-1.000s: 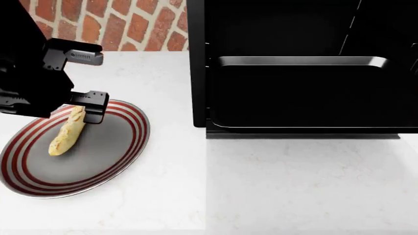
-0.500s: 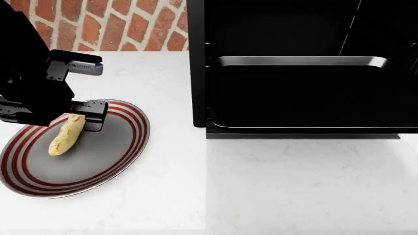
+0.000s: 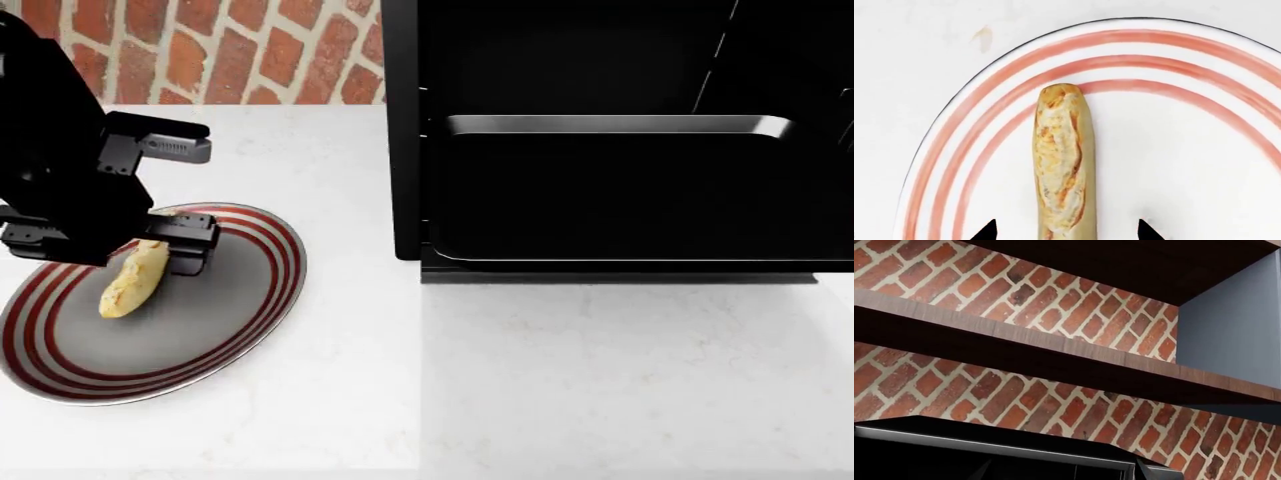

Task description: Place the baguette on the tray of the toaster oven.

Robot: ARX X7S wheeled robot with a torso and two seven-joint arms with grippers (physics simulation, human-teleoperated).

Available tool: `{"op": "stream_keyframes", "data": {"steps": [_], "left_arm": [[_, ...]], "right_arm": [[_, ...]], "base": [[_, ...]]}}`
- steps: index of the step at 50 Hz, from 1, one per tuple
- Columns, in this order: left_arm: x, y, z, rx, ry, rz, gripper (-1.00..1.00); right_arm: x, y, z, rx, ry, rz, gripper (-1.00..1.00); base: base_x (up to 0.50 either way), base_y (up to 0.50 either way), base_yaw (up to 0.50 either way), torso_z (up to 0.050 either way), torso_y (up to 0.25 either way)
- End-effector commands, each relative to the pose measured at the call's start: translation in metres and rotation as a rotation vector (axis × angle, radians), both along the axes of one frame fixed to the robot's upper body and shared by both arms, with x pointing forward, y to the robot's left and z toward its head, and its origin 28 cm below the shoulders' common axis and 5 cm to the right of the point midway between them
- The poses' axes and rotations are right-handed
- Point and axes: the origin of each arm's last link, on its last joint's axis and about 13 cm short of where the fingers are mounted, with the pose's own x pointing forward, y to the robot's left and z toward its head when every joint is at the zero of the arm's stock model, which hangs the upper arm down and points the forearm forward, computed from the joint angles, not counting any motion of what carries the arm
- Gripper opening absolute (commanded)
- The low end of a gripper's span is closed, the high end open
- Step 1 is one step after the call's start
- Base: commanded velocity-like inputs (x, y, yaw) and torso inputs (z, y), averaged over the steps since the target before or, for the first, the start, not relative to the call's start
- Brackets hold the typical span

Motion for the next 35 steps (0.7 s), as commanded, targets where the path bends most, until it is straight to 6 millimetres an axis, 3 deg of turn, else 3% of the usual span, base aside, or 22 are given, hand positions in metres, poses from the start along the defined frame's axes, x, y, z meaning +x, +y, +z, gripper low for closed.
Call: {"op": "stream_keyframes", "data": {"steps": [1, 21, 35], "left_arm": [[0.0, 0.0, -0.001, 0.013, 0.004, -0.007, -1.0], [0.0, 0.0, 0.005, 0.023, -0.035, -0.003, -1.0], [-0.007, -0.001, 0.024, 0.016, -0.093, -0.014, -1.0]], "right_arm": [[0.0, 0.0, 0.0, -0.001, 0.0, -0.001, 1.0], [-0.001, -0.001, -0.003, 0.006, 0.003, -0.005, 1.0], [0.001, -0.001, -0.002, 0.005, -0.001, 0.006, 1.0]], "base": [[0.0, 0.0, 0.0, 0.0, 0.0], [0.0, 0.0, 0.0, 0.0, 0.0], [0.0, 0.0, 0.0, 0.0, 0.001]]}}
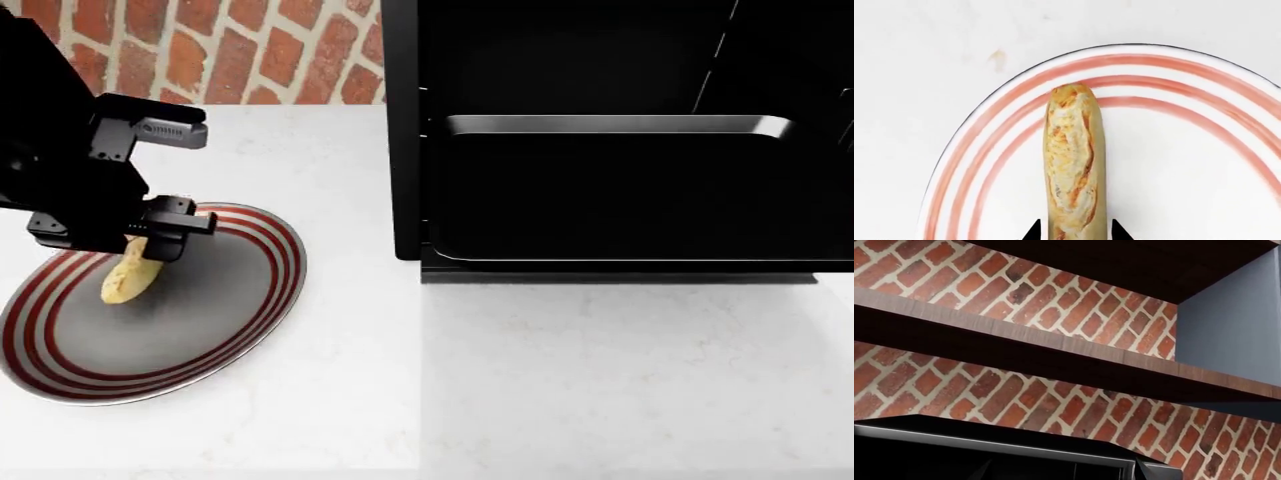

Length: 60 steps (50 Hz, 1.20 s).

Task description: Place the baguette on the tray of the toaster oven.

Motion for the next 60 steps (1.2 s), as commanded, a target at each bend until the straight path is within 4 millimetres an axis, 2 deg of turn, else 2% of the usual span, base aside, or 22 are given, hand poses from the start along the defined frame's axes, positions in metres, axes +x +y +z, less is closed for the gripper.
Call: {"op": "stream_keyframes", "data": {"steps": [1, 7, 13, 24, 35, 41, 50, 60], "left_arm": [[-0.005, 0.0, 0.016, 0.001, -0.047, -0.002, -1.0], [-0.015, -0.002, 0.029, -0.017, -0.07, -0.063, -1.0], [-0.024, -0.009, 0.048, -0.125, -0.158, -0.165, -1.0], [-0.045, -0.011, 0.067, -0.127, -0.183, -0.221, -1.0], [-0.063, -0.023, 0.094, -0.1, -0.206, -0.354, -1.0], [-0.08, -0.031, 0.106, -0.082, -0.221, -0.426, -1.0], [-0.105, -0.034, 0.117, -0.106, -0.25, -0.509, -1.0], [-0.131, -0.045, 0.115, -0.073, -0.235, -0.582, -1.0]], "right_arm": [[0.001, 0.0, 0.0, 0.001, -0.004, 0.009, 1.0], [0.003, 0.0, -0.001, 0.008, -0.009, 0.013, 1.0], [0.0, 0.001, 0.004, -0.004, -0.024, 0.017, 1.0], [-0.004, 0.001, 0.007, -0.003, -0.038, 0.013, 1.0], [-0.009, 0.001, 0.012, -0.012, -0.05, 0.006, 1.0], [-0.012, 0.002, 0.014, -0.013, -0.059, 0.003, 1.0], [-0.019, 0.002, 0.017, -0.013, -0.077, -0.001, 1.0], [-0.026, 0.002, 0.021, -0.014, -0.094, -0.001, 1.0]], "base": [[0.0, 0.0, 0.0, 0.0, 0.0], [0.0, 0.0, 0.0, 0.0, 0.0], [0.0, 0.0, 0.0, 0.0, 0.0], [0.0, 0.0, 0.0, 0.0, 0.001], [0.0, 0.0, 0.0, 0.0, 0.0], [0.0, 0.0, 0.0, 0.0, 0.0], [0.0, 0.0, 0.0, 0.0, 0.0], [0.0, 0.0, 0.0, 0.0, 0.001]]}}
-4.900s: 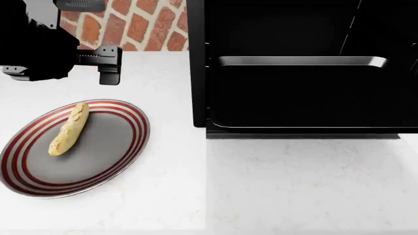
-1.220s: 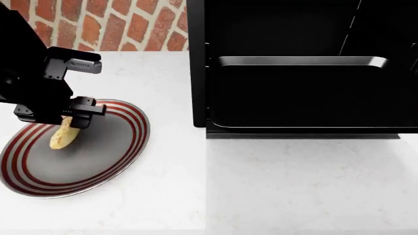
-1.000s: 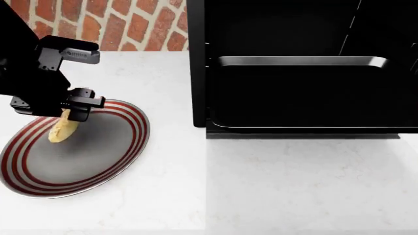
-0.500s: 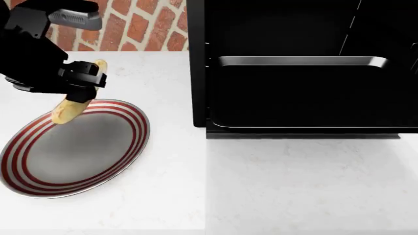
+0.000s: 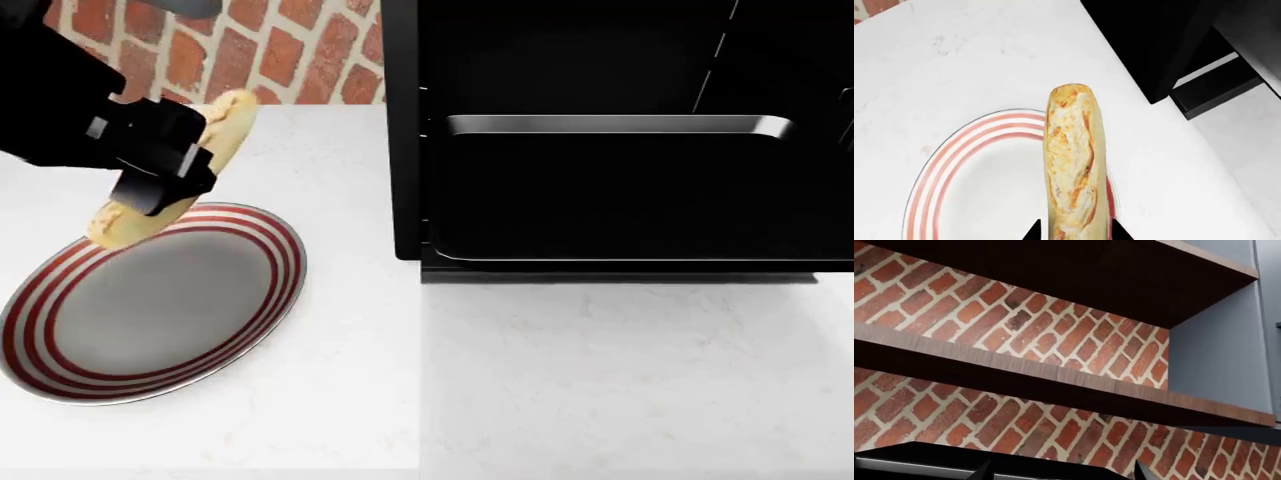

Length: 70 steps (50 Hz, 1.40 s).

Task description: Place the baguette on the tray of the toaster oven.

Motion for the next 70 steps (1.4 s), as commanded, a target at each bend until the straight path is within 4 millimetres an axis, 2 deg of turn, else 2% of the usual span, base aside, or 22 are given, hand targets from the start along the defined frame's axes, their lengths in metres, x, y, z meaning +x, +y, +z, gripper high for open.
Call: {"op": "stream_keyframes", "data": {"steps": [1, 16, 26, 37, 40, 47, 53, 70], "left_arm": [[-0.034, -0.009, 0.007, 0.035, -0.04, -0.093, -1.0], [-0.074, -0.02, 0.023, 0.044, -0.11, -0.192, -1.0], [-0.087, -0.026, 0.038, 0.022, -0.173, -0.224, -1.0], [-0.09, -0.03, 0.038, 0.039, -0.183, -0.262, -1.0], [-0.095, -0.039, 0.041, 0.045, -0.209, -0.326, -1.0], [-0.093, -0.054, 0.046, 0.034, -0.205, -0.394, -1.0], [-0.066, -0.064, 0.033, 0.035, -0.193, -0.452, -1.0], [-0.031, -0.079, 0.036, 0.027, -0.155, -0.55, -1.0]], "right_arm": [[-0.009, -0.001, 0.004, 0.004, -0.02, -0.003, 1.0], [-0.016, 0.0, 0.007, 0.003, -0.04, -0.001, 1.0], [-0.018, 0.0, 0.007, 0.008, -0.043, -0.001, 1.0], [-0.02, 0.0, 0.008, 0.008, -0.048, -0.001, 1.0], [-0.02, 0.0, 0.008, 0.008, -0.05, 0.001, 1.0], [-0.024, -0.001, 0.006, 0.01, -0.051, -0.006, 1.0], [-0.025, -0.004, 0.004, 0.017, -0.047, -0.02, 1.0], [-0.029, -0.007, 0.002, 0.022, -0.046, -0.038, 1.0]], "base": [[0.0, 0.0, 0.0, 0.0, 0.0], [0.0, 0.0, 0.0, 0.0, 0.0], [0.0, 0.0, 0.0, 0.0, 0.0], [0.0, 0.0, 0.0, 0.0, 0.001], [0.0, 0.0, 0.0, 0.0, 0.0], [0.0, 0.0, 0.0, 0.0, 0.0], [0.0, 0.0, 0.0, 0.0, 0.0], [0.0, 0.0, 0.0, 0.0, 0.0]]}}
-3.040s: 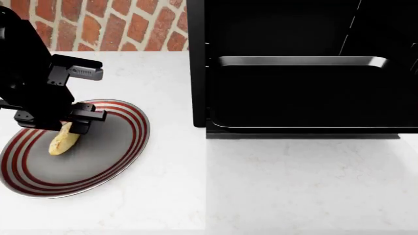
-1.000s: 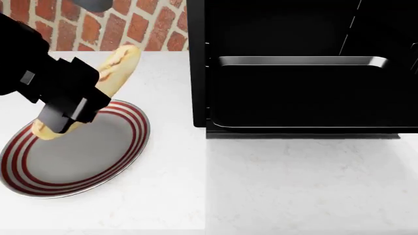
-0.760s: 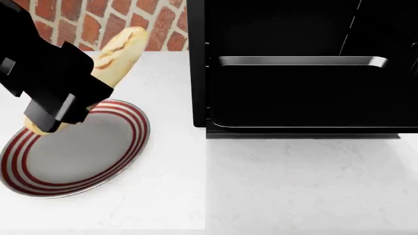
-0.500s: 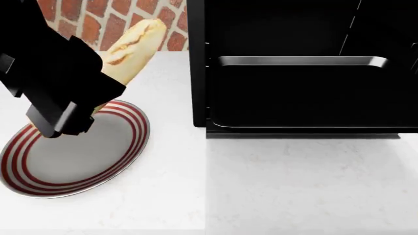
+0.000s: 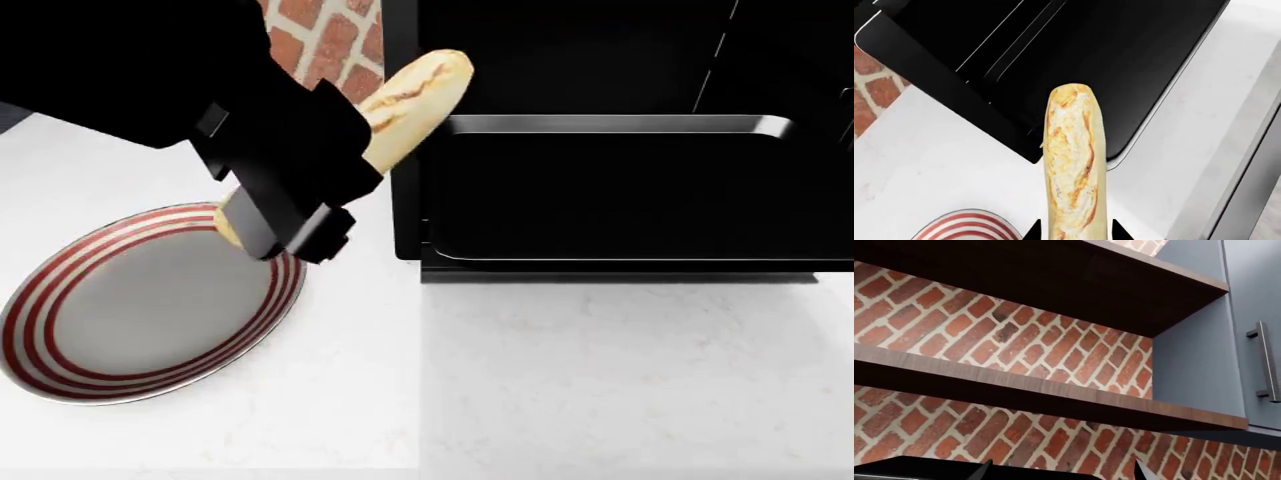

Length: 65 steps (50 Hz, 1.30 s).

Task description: Place the baguette on the tray of the toaster oven.

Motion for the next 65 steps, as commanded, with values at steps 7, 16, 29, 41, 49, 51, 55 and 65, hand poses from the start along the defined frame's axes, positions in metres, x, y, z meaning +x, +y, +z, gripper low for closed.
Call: {"op": "stream_keyframes", "data": {"steps": [7, 16, 29, 41, 49, 51, 55, 65], "left_arm": [[0.027, -0.016, 0.005, 0.018, 0.031, -0.1, -1.0], [0.034, -0.028, 0.012, 0.016, 0.043, -0.161, -1.0], [0.038, -0.043, 0.022, 0.003, 0.04, -0.241, -1.0], [0.063, -0.07, 0.019, -0.06, 0.025, -0.245, -1.0], [0.074, -0.081, 0.008, -0.018, 0.03, -0.2, -1.0], [0.077, -0.084, 0.007, -0.023, 0.033, -0.199, -1.0], [0.082, -0.088, 0.008, -0.066, 0.056, -0.182, -1.0], [0.083, -0.091, 0.011, -0.089, 0.1, -0.189, -1.0]], "right_arm": [[-0.002, -0.003, -0.002, 0.001, 0.003, -0.016, 1.0], [-0.001, -0.003, -0.002, -0.008, 0.006, -0.019, 1.0], [0.0, -0.003, -0.004, -0.005, 0.012, -0.026, 1.0], [0.0, -0.005, -0.006, -0.002, 0.015, -0.033, 1.0], [0.0, -0.005, -0.007, 0.001, 0.019, -0.034, 1.0], [-0.001, -0.005, -0.008, 0.001, 0.019, -0.037, 1.0], [-0.001, -0.006, -0.009, 0.0, 0.021, -0.04, 1.0], [0.0, -0.007, -0.011, -0.002, 0.026, -0.046, 1.0]], "base": [[0.0, 0.0, 0.0, 0.0, 0.001], [0.0, 0.0, 0.0, 0.0, 0.0], [0.0, 0.0, 0.0, 0.0, 0.0], [0.0, 0.0, 0.0, 0.0, 0.001], [0.0, 0.0, 0.0, 0.0, 0.0], [0.0, 0.0, 0.0, 0.0, 0.0], [0.0, 0.0, 0.0, 0.0, 0.0], [0.0, 0.0, 0.0, 0.0, 0.001]]}}
